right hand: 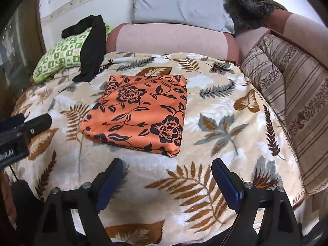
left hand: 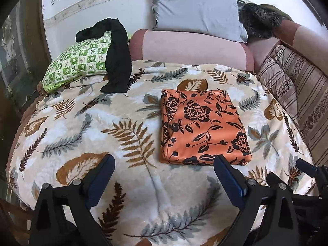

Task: Fold small clothes

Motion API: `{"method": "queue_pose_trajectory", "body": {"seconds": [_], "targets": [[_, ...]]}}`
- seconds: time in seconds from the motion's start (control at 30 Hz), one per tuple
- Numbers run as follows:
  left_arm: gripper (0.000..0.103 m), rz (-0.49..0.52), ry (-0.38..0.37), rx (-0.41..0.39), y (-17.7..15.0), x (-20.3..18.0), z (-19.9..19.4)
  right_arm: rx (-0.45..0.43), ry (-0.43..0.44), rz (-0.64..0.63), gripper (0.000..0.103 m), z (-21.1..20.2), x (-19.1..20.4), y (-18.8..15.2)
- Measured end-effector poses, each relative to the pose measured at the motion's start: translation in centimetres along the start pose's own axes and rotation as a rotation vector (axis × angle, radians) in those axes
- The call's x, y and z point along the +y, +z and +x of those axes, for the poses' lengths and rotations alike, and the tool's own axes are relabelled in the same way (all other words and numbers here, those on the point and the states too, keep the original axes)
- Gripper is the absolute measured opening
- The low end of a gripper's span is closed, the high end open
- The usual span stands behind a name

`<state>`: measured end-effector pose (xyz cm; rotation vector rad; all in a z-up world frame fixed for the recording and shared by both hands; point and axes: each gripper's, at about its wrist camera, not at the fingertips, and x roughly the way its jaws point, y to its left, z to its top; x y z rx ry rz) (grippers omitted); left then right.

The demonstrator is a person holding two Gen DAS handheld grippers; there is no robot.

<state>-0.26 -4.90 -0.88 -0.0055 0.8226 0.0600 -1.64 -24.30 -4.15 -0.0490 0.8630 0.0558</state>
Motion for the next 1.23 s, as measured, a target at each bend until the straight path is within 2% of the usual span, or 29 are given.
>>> {"method": "queue_pose_trajectory", "body": {"seconds": [0.17,0.43,0.77,1.0,1.23], "targets": [[0.097,0.026,0.017,-0.008,0.3,-0.5,-0.5,-0.028,0.004,-0.021,0.09,-1.0,0.3,0.6],[0.097,0.01,0.034,-0.035,0.6,-0.3,-0.9,-0.053,-0.013,-0.035,0.09,-1.8,0.9,1.9],[0.097,0.014,0.023,-0.032,1.0,-0.4,-0.7,-0.047,-0.043,0.033,0.09,-1.8,0.9,2.9],[0.102,0.006,-0.001,-0.001,1.5,-0.7,0.3,-0.044,-0.043,0.029,0.09,-1.6,1.0,3.4],[0.103,0.029,0.01,-0.023,2.1,-1.4,0.5,-0.036,-0.052,0.027,0.09,-1.1,1.1,3.6]]}}
